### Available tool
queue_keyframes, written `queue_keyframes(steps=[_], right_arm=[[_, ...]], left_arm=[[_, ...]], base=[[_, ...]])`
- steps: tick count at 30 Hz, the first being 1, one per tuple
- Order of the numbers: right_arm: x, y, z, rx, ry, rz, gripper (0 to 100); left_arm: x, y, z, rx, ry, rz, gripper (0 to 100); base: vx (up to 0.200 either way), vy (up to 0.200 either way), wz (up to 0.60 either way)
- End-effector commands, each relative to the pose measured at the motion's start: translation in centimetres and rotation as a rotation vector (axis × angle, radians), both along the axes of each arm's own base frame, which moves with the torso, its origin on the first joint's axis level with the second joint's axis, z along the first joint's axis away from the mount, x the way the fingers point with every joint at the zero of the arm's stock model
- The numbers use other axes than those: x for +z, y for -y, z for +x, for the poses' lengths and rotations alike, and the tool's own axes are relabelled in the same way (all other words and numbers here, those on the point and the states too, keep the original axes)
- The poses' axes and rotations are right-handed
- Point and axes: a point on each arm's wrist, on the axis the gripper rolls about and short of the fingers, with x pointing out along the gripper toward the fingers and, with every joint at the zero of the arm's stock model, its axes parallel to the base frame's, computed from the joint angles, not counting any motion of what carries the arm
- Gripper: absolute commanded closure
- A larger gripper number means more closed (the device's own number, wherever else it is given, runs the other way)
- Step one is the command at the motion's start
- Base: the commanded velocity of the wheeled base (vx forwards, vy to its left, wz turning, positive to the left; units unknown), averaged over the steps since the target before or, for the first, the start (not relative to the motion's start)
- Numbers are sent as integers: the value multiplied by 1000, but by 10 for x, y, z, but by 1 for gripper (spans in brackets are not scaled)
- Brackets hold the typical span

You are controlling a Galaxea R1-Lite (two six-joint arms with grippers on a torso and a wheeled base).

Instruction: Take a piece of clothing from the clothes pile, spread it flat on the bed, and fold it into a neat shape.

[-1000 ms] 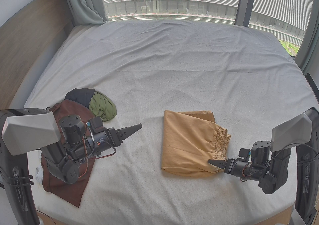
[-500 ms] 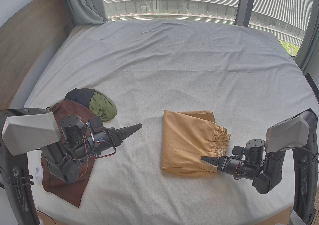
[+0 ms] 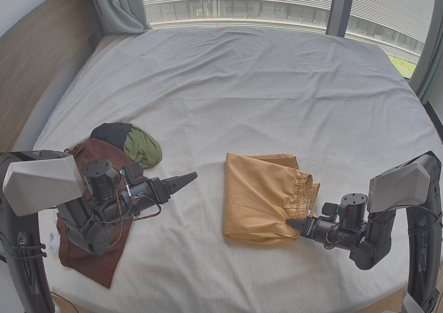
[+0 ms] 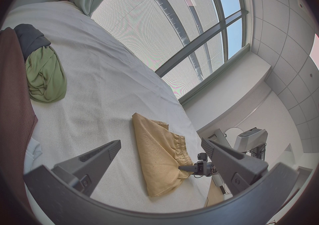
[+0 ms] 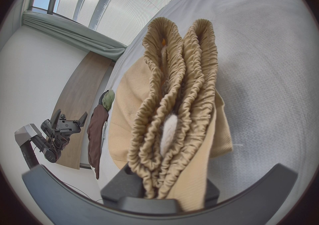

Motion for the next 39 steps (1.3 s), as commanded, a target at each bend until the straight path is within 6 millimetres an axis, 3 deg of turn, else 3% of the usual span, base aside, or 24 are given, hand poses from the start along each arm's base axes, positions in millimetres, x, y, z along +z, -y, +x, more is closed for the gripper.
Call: queue_keyframes(steps=[1,2,6,12,19,34,39], right_arm=[[7,-4,-2,15,18,7,100],[8,-4,-3,15,18,7,100],[43,-19,-17,76,101,39,100],[75,-34,-25,135,198,80,100],[80,-39,-24,155,224,92,100],[99,-37,-26,213,272,132,100],[109,-37,-18,225,317,153,100]], left_arm=[[2,-1,-2,-1,23,17,0],[2,-1,-2,-1,23,17,0],[11,-4,-12,-20,194,157,0],[5,-6,-27,-48,256,264,0],[7,-12,-53,-83,312,367,0],[10,-13,-55,-87,373,408,0],[11,-13,-55,-86,371,405,0]], base=[[0,0,0],[0,0,0],[0,0,0],[0,0,0],[0,0,0],[0,0,0],[0,0,0]])
